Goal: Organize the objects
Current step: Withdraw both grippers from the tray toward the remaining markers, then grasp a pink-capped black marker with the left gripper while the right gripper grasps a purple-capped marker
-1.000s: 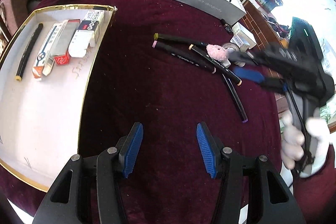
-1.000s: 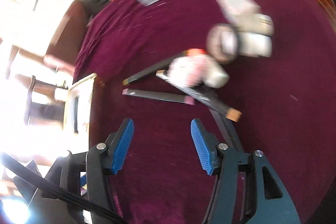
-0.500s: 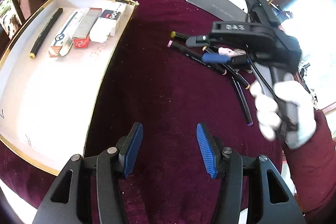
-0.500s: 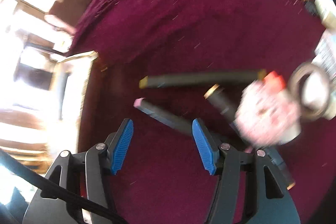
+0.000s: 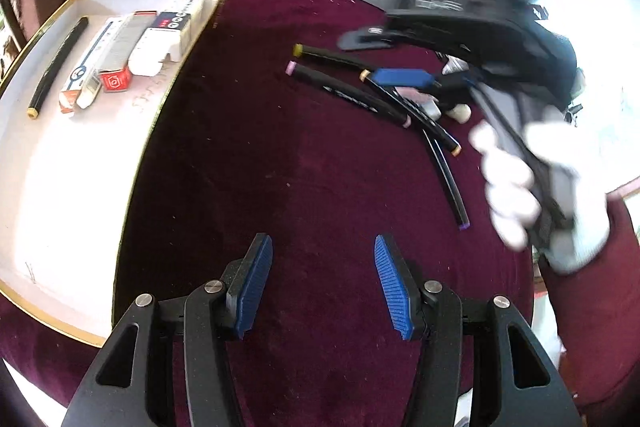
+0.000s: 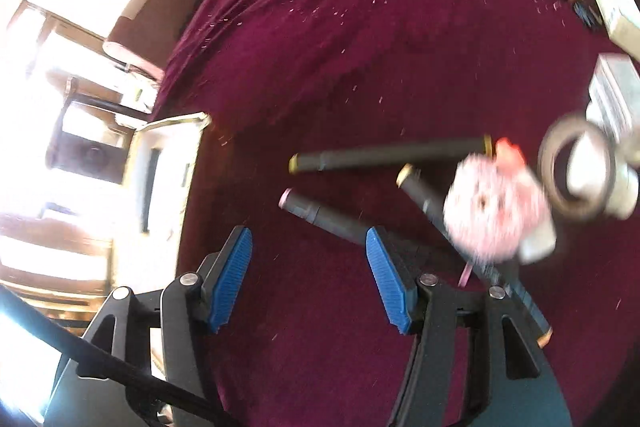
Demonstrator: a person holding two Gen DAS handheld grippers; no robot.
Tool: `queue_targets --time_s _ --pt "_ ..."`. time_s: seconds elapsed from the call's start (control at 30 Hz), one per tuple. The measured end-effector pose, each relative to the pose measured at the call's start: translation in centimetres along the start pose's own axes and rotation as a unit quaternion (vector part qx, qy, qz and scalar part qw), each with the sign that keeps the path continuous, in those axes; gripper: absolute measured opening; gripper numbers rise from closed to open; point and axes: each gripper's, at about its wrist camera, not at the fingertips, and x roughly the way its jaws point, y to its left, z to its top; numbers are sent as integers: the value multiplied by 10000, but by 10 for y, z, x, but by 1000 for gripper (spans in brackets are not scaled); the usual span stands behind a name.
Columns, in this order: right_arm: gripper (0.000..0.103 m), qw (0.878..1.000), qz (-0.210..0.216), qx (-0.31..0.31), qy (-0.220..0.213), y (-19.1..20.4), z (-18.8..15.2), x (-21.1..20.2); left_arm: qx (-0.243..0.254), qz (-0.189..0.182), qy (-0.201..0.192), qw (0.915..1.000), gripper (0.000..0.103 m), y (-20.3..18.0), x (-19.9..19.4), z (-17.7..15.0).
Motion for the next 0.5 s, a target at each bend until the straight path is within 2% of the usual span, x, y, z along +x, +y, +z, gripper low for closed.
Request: queue_targets --time_s 0.13,0.2,0.3,0.33,0.4,0.43,0.5 --pt "60 9986 -390 44 357 -9 10 33 12 42 -14 10000 47 3 -3 -3" --pt "62 9988 -255 189 361 -15 9 34 -87 65 -54 9999 47 10 -3 0" --pt "63 9939 552 573 757 -17 -9 35 -286 102 -68 9995 47 20 1 7" --pt "63 9886 902 707 981 -16 -19 40 -332 93 -82 9994 47 23 1 9" --pt "63 9700 1602 1080 1473 -19 -40 51 -337 116 -85 9993 47 22 7 13" --pt "63 9629 1818 1269 1536 -23 -51 52 -313 132 -94 9994 47 22 8 15" --pt "63 9603 1985 1454 1312 -34 -61 40 -215 195 -135 9995 47 20 12 21"
